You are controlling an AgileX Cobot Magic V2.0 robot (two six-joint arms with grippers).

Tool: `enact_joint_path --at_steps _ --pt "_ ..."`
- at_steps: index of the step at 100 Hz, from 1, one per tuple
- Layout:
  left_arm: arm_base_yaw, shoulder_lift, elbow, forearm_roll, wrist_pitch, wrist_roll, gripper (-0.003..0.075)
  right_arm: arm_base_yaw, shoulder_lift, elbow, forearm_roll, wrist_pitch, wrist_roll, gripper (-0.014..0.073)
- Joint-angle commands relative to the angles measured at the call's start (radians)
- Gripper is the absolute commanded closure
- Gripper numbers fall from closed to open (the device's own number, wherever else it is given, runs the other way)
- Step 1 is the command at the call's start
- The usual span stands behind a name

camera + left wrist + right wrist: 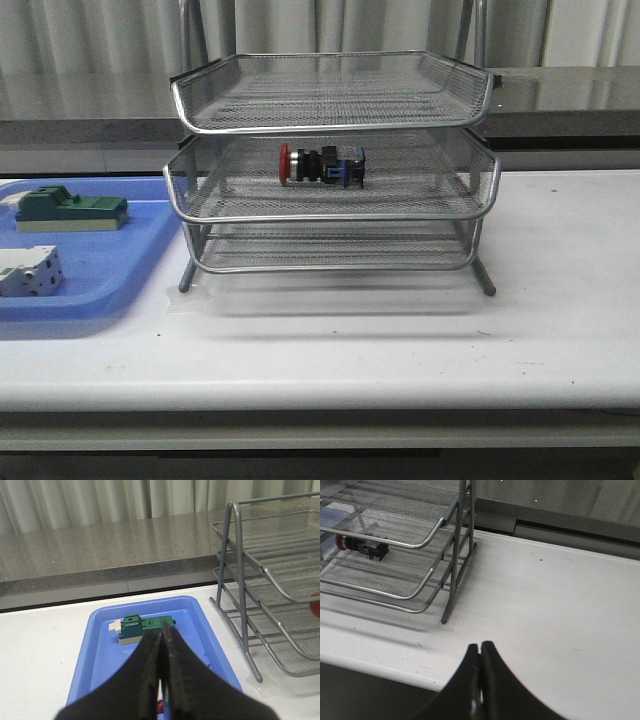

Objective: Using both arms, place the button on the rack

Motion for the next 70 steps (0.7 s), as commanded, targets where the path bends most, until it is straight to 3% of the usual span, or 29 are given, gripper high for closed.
enact_joint_path --at_steps 1,35,60,70 --pt "0.004 0.004 -0.030 -0.013 -0.062 -0.012 0.0740 -0.005 0.010 -0.026 0.013 -0.067 0.004 0.0654" --pt "0.004 0.004 -0.030 -0.013 -0.062 -0.012 0.0740 -0.005 0.010 -0.024 0.013 -0.085 0.004 0.0654" --pt "0.004 0.004 -0.030 -0.013 -0.062 -0.012 0.0740 0.035 -0.034 0.076 0.006 -0.285 0.008 0.0654" --pt "0.004 0.004 -0.030 -0.013 -0.062 -0.012 0.0740 0.072 -0.080 0.139 -0.054 -0.339 0.085 0.0654"
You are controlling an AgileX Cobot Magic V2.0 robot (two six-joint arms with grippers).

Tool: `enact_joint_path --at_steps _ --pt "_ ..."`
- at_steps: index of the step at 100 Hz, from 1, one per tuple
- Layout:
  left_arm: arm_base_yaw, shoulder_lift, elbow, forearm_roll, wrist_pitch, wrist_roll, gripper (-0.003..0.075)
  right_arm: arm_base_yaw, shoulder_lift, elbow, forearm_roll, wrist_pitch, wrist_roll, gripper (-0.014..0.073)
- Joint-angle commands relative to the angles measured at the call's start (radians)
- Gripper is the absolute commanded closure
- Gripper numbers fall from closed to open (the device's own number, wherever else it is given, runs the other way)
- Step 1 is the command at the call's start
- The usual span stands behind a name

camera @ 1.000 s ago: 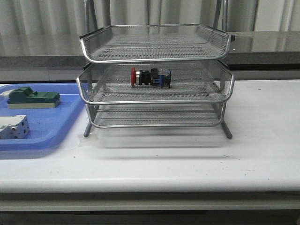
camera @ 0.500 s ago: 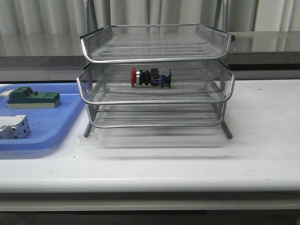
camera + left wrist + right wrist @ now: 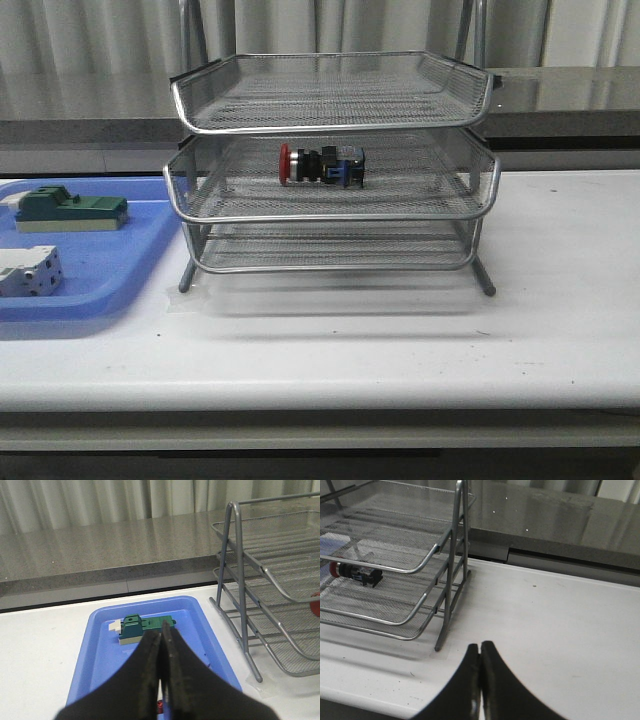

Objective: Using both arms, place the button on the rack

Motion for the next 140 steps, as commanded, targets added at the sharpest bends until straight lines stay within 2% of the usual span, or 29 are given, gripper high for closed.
enact_joint_path --at_steps 1,14,24,64,140 --pt "0.004 0.004 -0.030 -0.013 -0.062 -0.012 0.0740 0.027 -0.026 0.027 -0.049 -0.137 0.068 0.0654" --pt "0.004 0.004 -0.030 -0.013 -0.062 -0.012 0.0740 0.046 -0.096 0.108 -0.197 -0.180 0.272 0.0654" --pt "0.004 0.004 -0.030 -0.013 -0.062 -0.012 0.0740 0.046 -0.142 0.176 -0.247 -0.218 0.356 0.0654" --pt "0.004 0.004 -0.030 -0.013 -0.062 -0.012 0.0740 0.046 -0.255 0.389 -0.229 -0.397 0.361 0.0654" --pt "0.004 0.004 -0.029 -0.013 -0.062 -0.012 0.0740 0.046 -0.255 0.387 -0.229 -0.402 0.362 0.0654"
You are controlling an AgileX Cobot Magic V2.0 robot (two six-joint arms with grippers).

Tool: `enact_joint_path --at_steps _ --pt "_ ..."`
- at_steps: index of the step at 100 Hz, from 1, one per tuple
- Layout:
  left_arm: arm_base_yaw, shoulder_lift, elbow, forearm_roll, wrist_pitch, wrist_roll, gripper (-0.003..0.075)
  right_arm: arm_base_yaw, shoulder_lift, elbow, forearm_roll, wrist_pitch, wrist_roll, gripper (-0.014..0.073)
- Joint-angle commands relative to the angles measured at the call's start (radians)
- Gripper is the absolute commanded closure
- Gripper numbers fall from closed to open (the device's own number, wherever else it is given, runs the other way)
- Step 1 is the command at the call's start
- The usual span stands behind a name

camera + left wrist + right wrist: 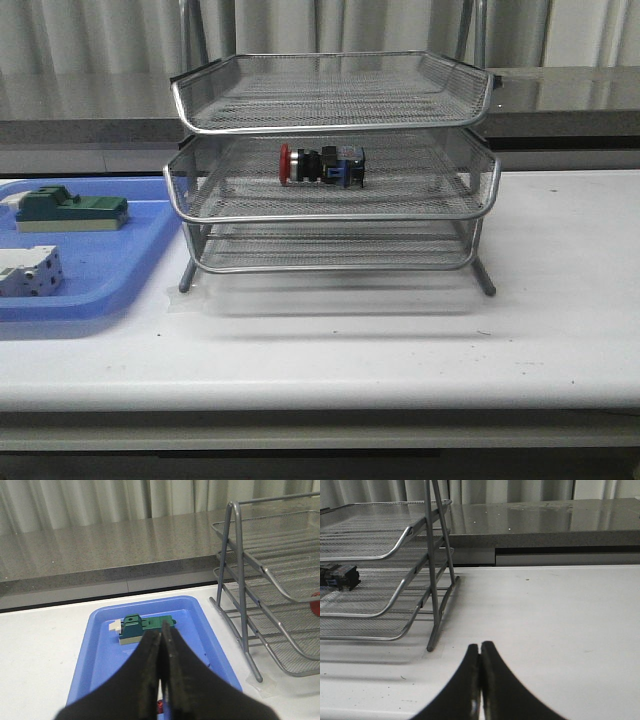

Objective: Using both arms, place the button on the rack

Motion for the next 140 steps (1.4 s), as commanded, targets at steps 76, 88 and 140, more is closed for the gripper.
enact_joint_path --at_steps 76,88,140 --pt "0.004 0.004 -0.029 0.004 -0.078 -0.017 0.0740 0.002 -0.022 -0.014 -0.007 -0.088 -0.003 0.0654" --pt "0.004 0.004 -0.029 0.220 -0.078 -0.220 0.0740 0.002 -0.022 -0.014 -0.007 -0.088 -0.003 0.0654" --pt "0.004 -0.230 0.174 0.663 -0.087 -0.686 0.0740 0.002 -0.022 -0.014 -0.007 -0.088 -0.003 0.0654"
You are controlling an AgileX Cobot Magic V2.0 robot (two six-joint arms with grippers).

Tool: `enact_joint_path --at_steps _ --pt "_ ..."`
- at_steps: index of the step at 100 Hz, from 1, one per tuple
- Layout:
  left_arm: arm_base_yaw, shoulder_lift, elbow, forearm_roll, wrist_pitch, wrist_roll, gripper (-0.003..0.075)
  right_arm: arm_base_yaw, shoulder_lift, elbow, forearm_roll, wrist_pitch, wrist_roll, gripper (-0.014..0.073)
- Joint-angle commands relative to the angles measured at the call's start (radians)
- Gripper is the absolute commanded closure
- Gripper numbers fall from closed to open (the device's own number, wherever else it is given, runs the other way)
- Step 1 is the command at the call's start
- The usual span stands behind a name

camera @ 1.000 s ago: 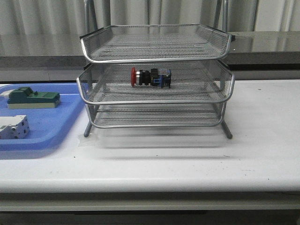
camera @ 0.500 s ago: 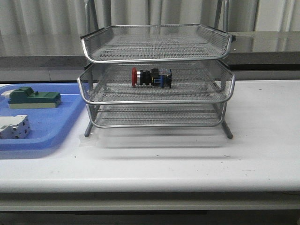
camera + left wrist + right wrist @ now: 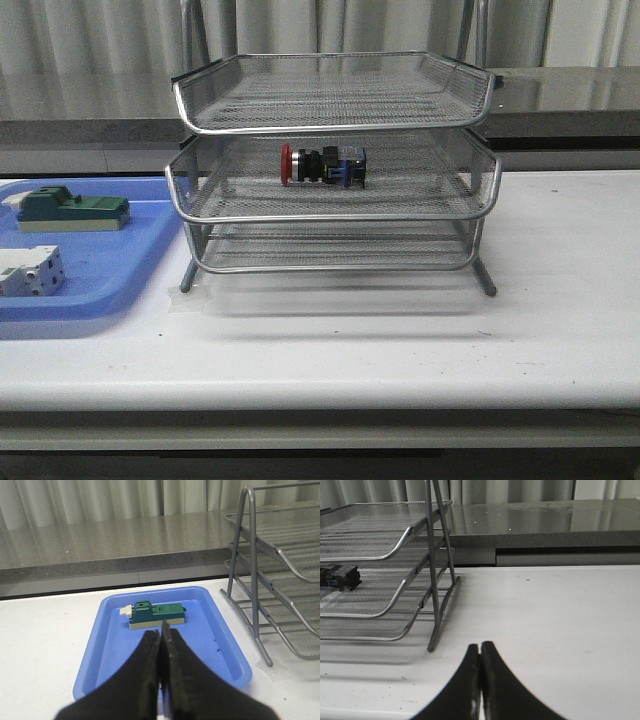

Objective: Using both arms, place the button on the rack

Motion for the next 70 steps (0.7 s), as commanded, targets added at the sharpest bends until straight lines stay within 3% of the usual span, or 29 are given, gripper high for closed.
enact_joint_path --at_steps 1,27,70 --pt "0.004 -0.056 0.020 0.002 -0.080 -0.015 0.0740 0.002 -0.022 -0.014 -0.007 -0.087 -0.003 0.0654" --pt "0.004 -0.244 0.157 -0.020 -0.080 -0.018 0.0740 0.002 -0.022 -0.014 -0.007 -0.087 -0.003 0.0654" --pt "0.004 -0.242 0.187 -0.020 -0.167 -0.018 0.0740 0.002 -0.022 -0.014 -0.007 -0.087 -0.003 0.0654"
